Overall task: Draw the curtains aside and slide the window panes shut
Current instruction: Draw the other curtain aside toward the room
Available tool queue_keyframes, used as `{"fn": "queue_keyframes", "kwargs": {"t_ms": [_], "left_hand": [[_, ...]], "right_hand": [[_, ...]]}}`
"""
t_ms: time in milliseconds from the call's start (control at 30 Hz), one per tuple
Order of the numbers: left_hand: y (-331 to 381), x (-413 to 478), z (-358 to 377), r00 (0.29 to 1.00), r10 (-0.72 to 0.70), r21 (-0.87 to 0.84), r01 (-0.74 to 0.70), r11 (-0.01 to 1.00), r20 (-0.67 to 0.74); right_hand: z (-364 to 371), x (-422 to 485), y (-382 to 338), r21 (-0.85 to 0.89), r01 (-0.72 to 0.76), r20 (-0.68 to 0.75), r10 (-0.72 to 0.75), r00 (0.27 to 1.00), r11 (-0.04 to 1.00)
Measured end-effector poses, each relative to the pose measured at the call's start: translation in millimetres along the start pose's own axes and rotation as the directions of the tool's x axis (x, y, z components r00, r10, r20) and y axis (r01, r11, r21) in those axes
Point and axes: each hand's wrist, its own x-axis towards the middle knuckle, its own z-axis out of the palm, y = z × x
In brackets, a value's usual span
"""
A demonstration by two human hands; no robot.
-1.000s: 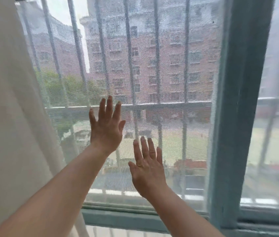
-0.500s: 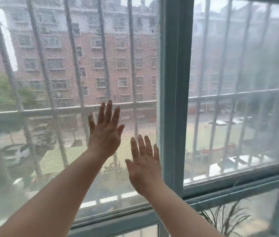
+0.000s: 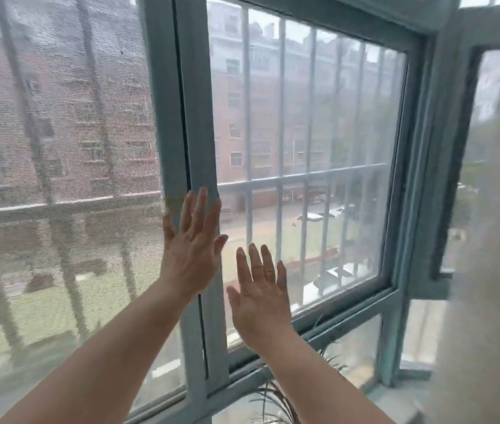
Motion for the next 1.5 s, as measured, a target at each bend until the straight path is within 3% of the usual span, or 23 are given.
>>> {"fn": "queue_keyframes", "kwargs": {"t_ms": [367,700,1000,1500], "left_hand": [[193,63,68,0.996,0.075,-0.175,-0.068,0.982,0.036],[348,104,99,0.98,0.199,-0.362,-0.175,0.916,0.03],[446,161,146,0.952,0.305,-0.507,-0.26,0.822,0.005],[561,318,251,0.893,0.436,-0.651,-0.394,0.649,-0.106]], "right_hand": [[-65,-20,196,-0.169,-0.21,-0.09,0.197,0.976,0.963],[-111,-61,315,-0.238,-0.355,-0.14,0.33,0.934,0.904],[-123,-61,410,-0.284,-0.479,-0.229,0.427,0.875,0.83],[-115,27,555,-0.436,-0.62,-0.391,0.483,0.783,0.653]]}}
